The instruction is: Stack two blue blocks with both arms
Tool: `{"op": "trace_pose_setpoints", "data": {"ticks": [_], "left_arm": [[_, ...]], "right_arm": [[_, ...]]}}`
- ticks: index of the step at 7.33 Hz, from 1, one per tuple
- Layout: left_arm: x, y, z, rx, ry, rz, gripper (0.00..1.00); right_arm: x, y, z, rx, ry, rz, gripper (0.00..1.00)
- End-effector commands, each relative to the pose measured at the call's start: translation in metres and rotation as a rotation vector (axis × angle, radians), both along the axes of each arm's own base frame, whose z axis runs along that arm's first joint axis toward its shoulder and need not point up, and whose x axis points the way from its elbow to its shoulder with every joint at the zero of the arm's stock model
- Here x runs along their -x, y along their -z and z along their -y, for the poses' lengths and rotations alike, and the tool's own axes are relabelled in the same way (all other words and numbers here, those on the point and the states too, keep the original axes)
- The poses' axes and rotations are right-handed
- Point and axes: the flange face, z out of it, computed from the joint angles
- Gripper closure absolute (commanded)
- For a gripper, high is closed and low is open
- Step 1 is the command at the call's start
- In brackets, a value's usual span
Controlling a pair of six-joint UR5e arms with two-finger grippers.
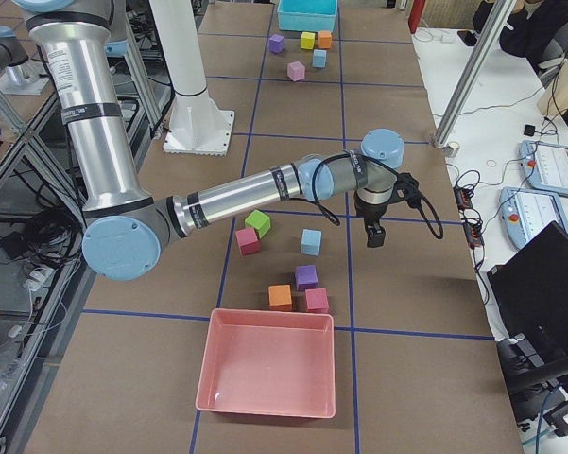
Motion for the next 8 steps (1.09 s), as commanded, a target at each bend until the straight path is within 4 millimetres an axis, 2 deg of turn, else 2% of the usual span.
{"op": "trace_pose_setpoints", "data": {"ticks": [1,2,3,4,5,7,8], "left_arm": [[-0.013,0.009,0.004,0.000,0.015,-0.004,0.02],[-0.013,0.009,0.004,-0.001,0.015,-0.004,0.02],[-0.013,0.009,0.004,-0.001,0.015,-0.004,0.02],[-0.013,0.009,0.004,-0.001,0.015,-0.004,0.02],[-0.013,0.009,0.004,-0.001,0.015,-0.004,0.02],[-0.013,0.007,0.002,0.001,0.014,-0.004,0.02],[-0.013,0.006,0.002,0.003,0.014,-0.005,0.02]], "right_arm": [[0.106,0.021,-0.020,0.174,-0.019,0.008,0.00],[0.127,0.009,-0.031,0.204,-0.030,-0.038,0.00],[0.131,-0.006,-0.045,0.208,-0.041,-0.027,0.00],[0.139,-0.030,-0.068,0.194,-0.059,0.005,0.00],[0.150,-0.034,-0.079,0.198,-0.090,0.039,0.00],[0.172,-0.048,-0.091,0.198,-0.091,-0.006,0.00],[0.176,-0.057,-0.090,0.199,-0.096,-0.029,0.00]]}}
